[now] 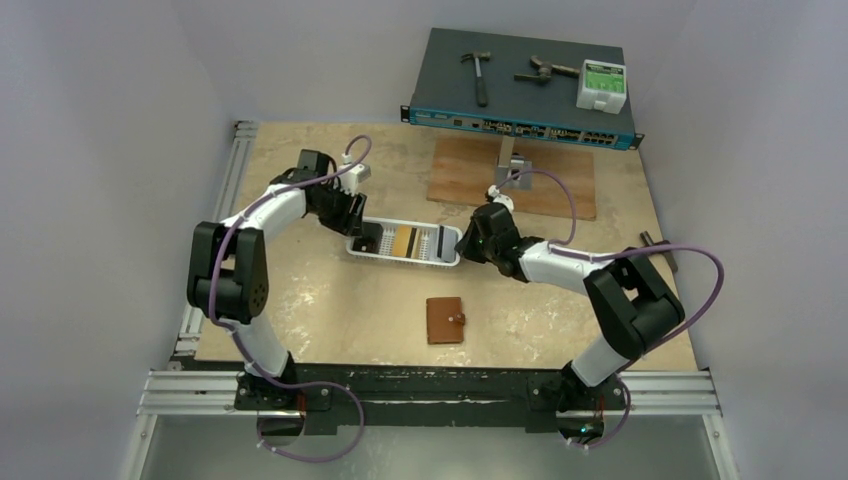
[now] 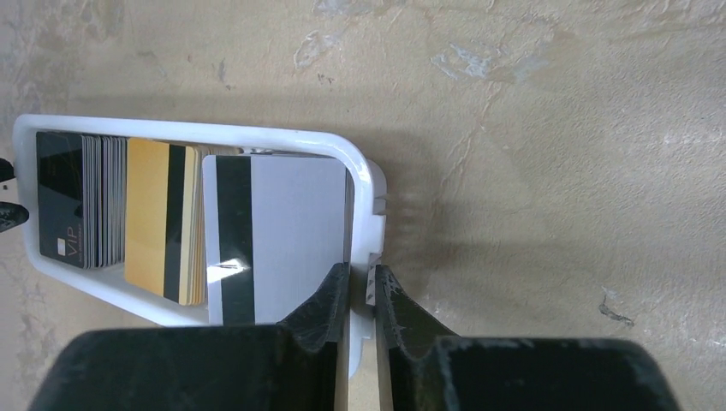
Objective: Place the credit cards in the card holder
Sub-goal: Move the storage box to the center of the board.
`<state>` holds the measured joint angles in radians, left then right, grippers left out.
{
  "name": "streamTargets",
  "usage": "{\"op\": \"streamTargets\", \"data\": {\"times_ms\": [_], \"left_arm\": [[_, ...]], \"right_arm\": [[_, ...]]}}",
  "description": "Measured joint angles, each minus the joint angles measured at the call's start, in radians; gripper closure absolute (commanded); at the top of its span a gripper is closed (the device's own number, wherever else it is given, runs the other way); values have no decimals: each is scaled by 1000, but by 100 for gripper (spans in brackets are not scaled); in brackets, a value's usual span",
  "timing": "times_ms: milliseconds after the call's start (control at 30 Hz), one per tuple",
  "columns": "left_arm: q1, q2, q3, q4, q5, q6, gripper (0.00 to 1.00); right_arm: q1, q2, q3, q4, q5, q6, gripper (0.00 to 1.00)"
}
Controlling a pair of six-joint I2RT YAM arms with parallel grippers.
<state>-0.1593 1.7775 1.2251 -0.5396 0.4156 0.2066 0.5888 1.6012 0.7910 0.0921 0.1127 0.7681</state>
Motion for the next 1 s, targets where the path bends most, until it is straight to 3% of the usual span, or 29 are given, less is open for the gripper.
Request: {"op": "streamTargets", "data": {"times_ms": [100,467,1000], "left_arm": [[-2,-12,-14,0,1,13,51],[-65,-124,-98,-42,59,21,51],[-105,-267,-164,-145,132,34,51]], "right_arm": [[0,-7,-12,8,4,6,100],[6,-118,-101,-35,30,8,100],[4,-352,-185,-336,191,6,99]]}}
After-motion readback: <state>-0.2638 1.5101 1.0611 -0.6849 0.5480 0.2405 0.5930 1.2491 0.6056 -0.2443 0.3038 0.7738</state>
